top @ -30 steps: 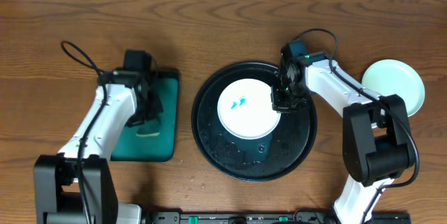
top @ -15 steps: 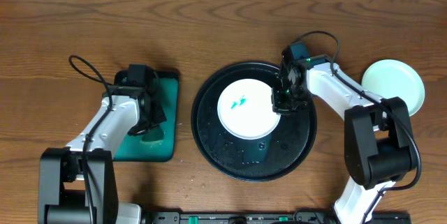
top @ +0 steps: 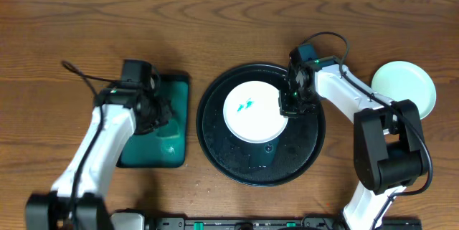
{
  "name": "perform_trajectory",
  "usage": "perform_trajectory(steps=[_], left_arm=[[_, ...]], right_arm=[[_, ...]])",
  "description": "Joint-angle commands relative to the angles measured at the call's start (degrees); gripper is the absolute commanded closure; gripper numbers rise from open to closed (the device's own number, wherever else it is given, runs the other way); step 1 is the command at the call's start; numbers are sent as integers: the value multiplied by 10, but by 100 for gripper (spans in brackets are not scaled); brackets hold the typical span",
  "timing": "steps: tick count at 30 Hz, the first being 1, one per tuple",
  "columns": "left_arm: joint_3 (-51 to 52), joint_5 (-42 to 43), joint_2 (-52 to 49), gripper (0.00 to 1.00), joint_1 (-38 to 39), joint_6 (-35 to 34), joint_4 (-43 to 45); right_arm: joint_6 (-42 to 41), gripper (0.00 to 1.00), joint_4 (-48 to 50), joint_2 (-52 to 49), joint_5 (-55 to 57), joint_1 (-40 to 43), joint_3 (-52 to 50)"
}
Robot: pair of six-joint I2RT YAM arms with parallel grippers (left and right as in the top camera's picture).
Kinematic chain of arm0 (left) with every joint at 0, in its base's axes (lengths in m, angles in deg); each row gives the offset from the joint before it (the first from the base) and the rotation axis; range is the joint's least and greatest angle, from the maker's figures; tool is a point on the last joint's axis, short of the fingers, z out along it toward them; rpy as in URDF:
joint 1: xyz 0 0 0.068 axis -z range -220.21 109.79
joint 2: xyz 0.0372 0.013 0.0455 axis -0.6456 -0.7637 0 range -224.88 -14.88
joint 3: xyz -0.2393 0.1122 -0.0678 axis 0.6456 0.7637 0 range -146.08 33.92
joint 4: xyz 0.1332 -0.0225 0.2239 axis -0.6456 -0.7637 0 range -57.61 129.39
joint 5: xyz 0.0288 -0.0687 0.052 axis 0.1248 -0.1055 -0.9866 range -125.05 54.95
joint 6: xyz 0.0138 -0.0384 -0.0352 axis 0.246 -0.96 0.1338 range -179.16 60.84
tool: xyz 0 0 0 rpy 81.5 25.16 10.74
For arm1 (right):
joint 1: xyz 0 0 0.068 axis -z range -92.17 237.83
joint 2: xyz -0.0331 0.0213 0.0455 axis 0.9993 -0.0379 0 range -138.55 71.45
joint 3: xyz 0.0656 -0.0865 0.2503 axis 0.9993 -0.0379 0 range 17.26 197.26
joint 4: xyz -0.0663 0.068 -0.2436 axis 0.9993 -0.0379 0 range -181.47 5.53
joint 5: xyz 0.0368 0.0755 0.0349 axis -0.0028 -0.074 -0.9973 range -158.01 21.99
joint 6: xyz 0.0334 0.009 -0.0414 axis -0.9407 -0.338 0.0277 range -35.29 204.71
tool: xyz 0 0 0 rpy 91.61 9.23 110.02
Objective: Clean dirty plates on tray and stack at the side
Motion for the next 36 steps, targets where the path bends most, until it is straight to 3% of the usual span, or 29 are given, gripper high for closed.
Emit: perform_trajectory(steps=[1,7,10,23,30,36], left_arm=[[-17,14,39,93,1,3,-2],[-17,189,48,93,16,5,21],[-17,222,29,93,47,-5,47],[-87,213,-132,93,224,-49,97],[-91,85,-216,93,227,-95,94],[-91,84,-295,93,209,-130,99]], right_arm=[[-1,99,-3,-13,5,-9,-25],[1,99,5,-13,5,-15,-25],[2,99,8,-13,5,-16,-25],[-30,99,13,-13,-6,-85,-25],[-59,99,27,-13,-3,-111,-25],[-59,99,20,-13,-3,-113,-25]])
